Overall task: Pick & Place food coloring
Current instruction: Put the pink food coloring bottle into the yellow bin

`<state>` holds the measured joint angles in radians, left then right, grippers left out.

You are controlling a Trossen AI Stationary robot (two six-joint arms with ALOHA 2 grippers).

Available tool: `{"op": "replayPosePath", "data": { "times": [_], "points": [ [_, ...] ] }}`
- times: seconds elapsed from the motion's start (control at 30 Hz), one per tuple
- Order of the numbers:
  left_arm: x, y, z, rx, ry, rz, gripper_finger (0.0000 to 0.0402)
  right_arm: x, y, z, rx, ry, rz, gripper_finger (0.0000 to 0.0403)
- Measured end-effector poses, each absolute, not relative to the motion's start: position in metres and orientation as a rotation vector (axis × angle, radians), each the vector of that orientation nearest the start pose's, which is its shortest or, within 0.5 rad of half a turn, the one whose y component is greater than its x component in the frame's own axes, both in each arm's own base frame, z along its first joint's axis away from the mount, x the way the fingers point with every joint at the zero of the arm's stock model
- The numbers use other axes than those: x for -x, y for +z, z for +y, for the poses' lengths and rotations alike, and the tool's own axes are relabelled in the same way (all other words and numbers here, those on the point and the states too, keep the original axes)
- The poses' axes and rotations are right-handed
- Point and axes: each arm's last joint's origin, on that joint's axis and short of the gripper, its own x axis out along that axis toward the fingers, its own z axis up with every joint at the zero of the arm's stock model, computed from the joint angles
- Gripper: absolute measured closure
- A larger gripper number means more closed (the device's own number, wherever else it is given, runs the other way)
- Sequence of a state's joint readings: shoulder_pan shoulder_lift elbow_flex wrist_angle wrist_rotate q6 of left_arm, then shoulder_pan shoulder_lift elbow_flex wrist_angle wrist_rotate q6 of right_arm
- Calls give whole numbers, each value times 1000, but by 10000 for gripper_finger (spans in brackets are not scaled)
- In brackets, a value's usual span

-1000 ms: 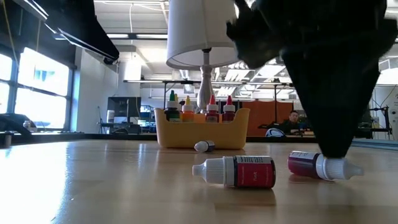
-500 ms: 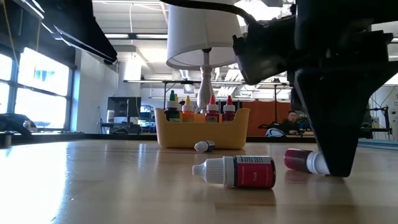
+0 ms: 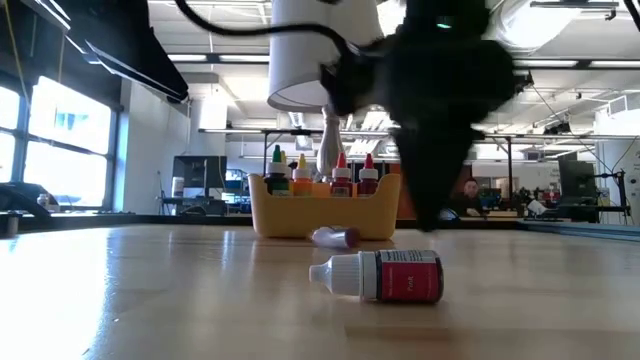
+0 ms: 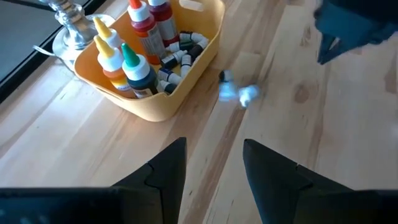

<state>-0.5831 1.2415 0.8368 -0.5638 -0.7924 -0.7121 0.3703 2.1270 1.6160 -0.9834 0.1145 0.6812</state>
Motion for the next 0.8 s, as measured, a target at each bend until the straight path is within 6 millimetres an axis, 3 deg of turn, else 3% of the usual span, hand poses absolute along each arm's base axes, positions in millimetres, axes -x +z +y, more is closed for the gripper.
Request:
{"op": "replayPosePath", "data": {
  "times": [0.27,0.57,0.7,0.8],
  "points": [
    [-206,239,-113,99,401,652,246,-393,174,129,-38,-158,1433,394],
    [-207,239,-114,156,392,656,246,-402,175,106,76,-148,1402,315],
    [-207,239,-114,192,382,662,246,-402,177,107,5,-71,1434,287],
    [-207,238,-114,212,387,660,246,-401,180,122,-44,31,1429,281]
  ]
}}
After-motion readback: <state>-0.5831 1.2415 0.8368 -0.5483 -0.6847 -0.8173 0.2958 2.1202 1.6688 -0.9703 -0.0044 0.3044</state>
